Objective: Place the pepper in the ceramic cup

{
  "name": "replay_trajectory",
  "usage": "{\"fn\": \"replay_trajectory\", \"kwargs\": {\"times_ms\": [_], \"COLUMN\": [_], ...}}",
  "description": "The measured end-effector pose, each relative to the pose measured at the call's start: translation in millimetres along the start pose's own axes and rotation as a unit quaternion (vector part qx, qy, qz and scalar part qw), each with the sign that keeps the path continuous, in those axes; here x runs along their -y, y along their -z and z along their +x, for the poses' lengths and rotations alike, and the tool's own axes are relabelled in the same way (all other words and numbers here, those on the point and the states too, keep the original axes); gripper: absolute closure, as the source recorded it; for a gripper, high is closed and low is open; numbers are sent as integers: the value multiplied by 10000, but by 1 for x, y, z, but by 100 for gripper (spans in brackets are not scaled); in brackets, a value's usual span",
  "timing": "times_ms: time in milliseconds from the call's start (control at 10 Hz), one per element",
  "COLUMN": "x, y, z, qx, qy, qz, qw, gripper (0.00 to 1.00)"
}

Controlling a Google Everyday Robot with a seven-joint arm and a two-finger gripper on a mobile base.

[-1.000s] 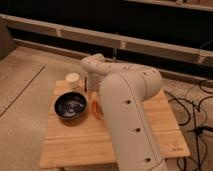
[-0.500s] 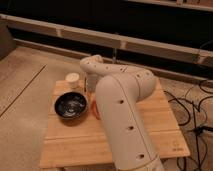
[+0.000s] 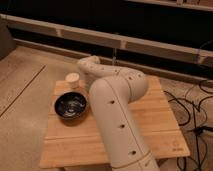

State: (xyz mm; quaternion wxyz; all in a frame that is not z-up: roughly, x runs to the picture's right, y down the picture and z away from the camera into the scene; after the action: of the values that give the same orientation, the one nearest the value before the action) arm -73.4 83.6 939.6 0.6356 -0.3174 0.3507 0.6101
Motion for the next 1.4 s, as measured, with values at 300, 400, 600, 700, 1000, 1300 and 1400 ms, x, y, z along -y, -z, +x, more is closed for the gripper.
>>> {"fn": "replay_trajectory", "kwargs": {"times_ms": [300,400,600,700,1000,1300,1400], "x": [-3,-4,-7,-8,-15,-24,-25], "y": [-1,1,15,32,127,191,197], "z": [-5,-9,-19,-26,-29,-11,-8], "qx": [-52,-13,274,591,2127,3136,3234], "qy": [1,-18,-81,-97,231,668,716], "qz": [42,4,-162,-300,-682,-795,-805], "qw": [10000,10000,9995,9978,9745,9439,9401], "gripper": [97,100,100,100,100,100,100]}}
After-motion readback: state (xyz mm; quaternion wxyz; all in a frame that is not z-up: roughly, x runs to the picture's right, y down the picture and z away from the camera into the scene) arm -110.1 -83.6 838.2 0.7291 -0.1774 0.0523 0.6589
